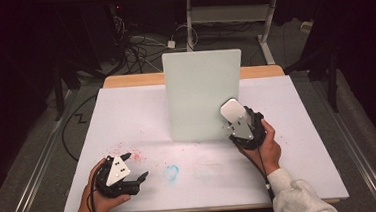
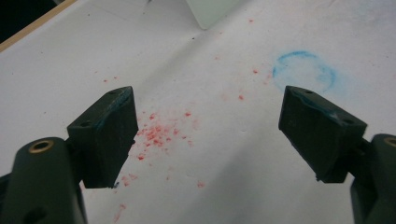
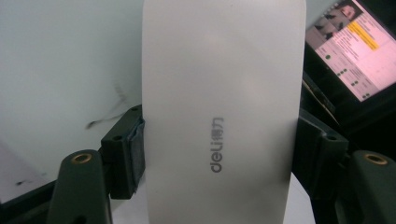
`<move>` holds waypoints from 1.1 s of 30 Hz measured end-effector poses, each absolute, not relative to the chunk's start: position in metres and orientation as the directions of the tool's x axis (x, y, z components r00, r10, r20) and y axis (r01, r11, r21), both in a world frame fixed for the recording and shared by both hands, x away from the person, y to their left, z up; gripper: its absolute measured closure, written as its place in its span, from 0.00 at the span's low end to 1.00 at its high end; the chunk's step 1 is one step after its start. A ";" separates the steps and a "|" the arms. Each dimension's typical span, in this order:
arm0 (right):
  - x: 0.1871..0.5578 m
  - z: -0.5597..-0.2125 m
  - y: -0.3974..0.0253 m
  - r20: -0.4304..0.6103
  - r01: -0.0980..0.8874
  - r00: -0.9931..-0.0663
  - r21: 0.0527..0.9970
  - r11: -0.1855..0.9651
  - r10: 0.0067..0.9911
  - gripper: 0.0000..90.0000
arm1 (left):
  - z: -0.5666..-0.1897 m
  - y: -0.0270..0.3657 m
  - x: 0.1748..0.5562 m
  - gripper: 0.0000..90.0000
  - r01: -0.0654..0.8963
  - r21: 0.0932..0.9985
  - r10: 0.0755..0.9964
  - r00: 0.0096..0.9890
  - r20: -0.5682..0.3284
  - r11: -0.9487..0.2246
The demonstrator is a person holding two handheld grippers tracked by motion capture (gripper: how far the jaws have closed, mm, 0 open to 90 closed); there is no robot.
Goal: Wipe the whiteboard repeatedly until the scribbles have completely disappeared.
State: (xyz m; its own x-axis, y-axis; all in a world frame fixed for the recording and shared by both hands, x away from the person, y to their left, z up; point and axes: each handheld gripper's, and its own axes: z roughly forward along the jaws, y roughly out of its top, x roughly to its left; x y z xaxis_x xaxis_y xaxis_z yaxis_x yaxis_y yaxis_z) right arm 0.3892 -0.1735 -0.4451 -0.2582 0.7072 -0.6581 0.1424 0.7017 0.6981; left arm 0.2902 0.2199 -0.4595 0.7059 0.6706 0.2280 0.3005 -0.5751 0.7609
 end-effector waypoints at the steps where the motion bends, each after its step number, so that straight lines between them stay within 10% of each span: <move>1: 0.389 -0.444 -0.175 -0.654 0.149 -0.255 0.701 0.697 0.712 0.34 | -0.460 0.220 0.290 0.21 0.301 0.761 0.671 0.706 0.228 -0.575; 33: 0.378 -0.484 -0.109 -0.774 0.042 -0.400 0.520 0.853 0.491 0.34 | -0.460 0.219 0.290 0.21 0.301 0.756 0.667 0.709 0.230 -0.581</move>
State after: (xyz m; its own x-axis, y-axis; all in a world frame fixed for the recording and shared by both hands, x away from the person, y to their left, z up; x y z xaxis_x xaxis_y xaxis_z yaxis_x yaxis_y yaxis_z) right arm 0.3782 -0.1093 -0.4836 -0.3995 0.4912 -0.7740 0.0419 0.8533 0.5198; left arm 0.2905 0.2192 -0.4604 0.7091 0.6666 0.2299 0.3012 -0.5811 0.7561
